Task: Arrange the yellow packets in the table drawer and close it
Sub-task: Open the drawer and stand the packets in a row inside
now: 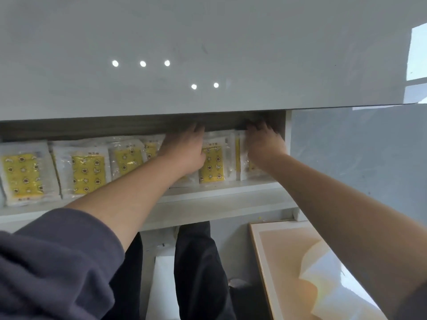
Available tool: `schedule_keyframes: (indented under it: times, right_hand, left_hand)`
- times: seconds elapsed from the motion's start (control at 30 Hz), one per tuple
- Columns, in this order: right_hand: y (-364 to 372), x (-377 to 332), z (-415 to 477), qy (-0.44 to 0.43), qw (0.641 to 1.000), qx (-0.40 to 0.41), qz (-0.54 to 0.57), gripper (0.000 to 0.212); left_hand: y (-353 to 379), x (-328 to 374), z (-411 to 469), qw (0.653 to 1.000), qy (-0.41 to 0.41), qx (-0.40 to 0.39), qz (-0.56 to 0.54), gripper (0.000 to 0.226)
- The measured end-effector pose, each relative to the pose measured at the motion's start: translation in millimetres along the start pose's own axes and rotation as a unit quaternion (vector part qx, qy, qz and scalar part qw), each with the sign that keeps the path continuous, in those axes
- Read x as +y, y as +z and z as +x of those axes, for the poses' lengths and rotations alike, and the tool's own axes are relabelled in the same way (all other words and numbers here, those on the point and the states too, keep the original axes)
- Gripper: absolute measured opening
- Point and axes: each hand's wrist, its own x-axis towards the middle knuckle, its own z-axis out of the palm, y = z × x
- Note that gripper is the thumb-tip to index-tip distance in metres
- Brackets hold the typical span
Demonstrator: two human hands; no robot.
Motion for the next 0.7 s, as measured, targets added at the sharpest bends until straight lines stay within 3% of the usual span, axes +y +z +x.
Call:
schedule_keyframes:
  times: [0.13, 0.33, 0.7]
  right_hand:
    - [2, 6, 0, -0.028, 0.999, 0.012, -0.017, 0.048]
    - [-1, 9, 1, -0.039, 0.999, 0.007, -0.027, 0.05]
    - [-3, 14, 4, -0.067, 0.997, 0.012, -0.048, 0.056]
  left_hand:
    - [3, 8, 4, 1.0, -0.001, 0.011, 0.01, 0.046]
    - [12, 28, 11, 0.999, 0.02, 0.032, 0.006, 0.06]
    - [16, 45, 24, 0.997, 0.058, 0.033, -0.025, 0.062]
